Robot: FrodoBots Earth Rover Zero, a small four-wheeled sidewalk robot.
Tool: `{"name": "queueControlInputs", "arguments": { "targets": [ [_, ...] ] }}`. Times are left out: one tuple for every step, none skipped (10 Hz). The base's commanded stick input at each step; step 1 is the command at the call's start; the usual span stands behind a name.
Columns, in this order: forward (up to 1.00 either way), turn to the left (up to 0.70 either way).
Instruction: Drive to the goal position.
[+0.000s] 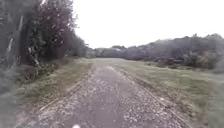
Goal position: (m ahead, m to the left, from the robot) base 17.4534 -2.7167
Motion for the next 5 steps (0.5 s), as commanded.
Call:
{"name": "queueControlInputs", "arguments": {
  "targets": [
    [0.45, 0.0],
    [0.45, 0.0],
    [0.45, 0.0],
    [0.45, 0.0],
    [0.45, 0.0]
  ]
}}
